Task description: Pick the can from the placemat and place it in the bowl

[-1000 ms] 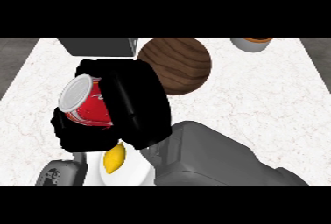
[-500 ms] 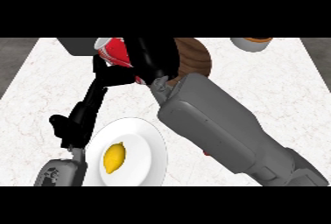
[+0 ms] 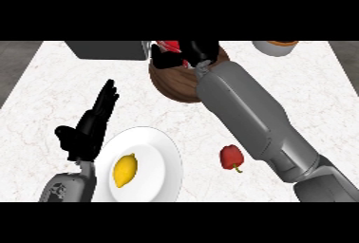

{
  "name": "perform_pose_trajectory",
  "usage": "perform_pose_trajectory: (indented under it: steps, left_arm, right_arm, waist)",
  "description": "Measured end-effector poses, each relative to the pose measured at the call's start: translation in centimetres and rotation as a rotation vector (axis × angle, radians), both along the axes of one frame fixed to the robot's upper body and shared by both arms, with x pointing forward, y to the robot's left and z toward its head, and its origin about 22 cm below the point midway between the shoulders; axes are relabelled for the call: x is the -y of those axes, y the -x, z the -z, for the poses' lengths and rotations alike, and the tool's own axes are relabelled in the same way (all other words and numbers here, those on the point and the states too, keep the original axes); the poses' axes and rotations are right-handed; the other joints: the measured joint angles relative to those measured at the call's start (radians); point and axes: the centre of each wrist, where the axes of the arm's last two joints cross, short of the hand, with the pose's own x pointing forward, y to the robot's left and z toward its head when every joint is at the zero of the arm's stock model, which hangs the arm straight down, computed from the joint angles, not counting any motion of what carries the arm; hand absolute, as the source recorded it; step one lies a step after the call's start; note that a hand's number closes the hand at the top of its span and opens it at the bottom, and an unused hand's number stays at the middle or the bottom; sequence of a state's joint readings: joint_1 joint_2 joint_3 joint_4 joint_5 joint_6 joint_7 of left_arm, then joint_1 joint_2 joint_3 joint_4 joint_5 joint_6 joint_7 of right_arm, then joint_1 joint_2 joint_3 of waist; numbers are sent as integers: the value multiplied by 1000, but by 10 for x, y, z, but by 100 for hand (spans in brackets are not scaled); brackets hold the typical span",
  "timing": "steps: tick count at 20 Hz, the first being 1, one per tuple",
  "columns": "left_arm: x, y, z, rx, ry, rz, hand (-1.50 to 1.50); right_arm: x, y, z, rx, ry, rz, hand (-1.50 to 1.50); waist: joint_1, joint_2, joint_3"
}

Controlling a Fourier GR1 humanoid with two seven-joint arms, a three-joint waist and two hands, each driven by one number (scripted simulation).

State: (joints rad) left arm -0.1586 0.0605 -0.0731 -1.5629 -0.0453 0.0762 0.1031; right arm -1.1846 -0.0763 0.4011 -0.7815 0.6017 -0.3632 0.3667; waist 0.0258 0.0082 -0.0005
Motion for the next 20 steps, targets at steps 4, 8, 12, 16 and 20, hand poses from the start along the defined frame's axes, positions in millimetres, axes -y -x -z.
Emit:
perform_pose_trajectory:
  steps: [4,8,12,16,20]
  left_arm:
    - [-5,4,2,3,-4,6,0]
    - [2,-1,2,6,-2,13,0]
    - [1,-3,3,7,-6,18,0]
    - [2,-5,2,11,-6,21,0]
    - [0,-8,-2,11,-5,24,0]
  right_arm:
    - [21,-18,24,-9,40,37,150]
    - [40,-30,47,-34,57,71,150]
    - [65,-37,66,-134,25,65,-150]
    - [80,-38,83,-252,-28,18,-150]
    - [92,-36,99,-283,-104,-66,-150]
  waist:
    - [6,2,0]
    - [10,5,0]
    - [15,9,1]
    - [24,13,1]
    - [25,14,2]
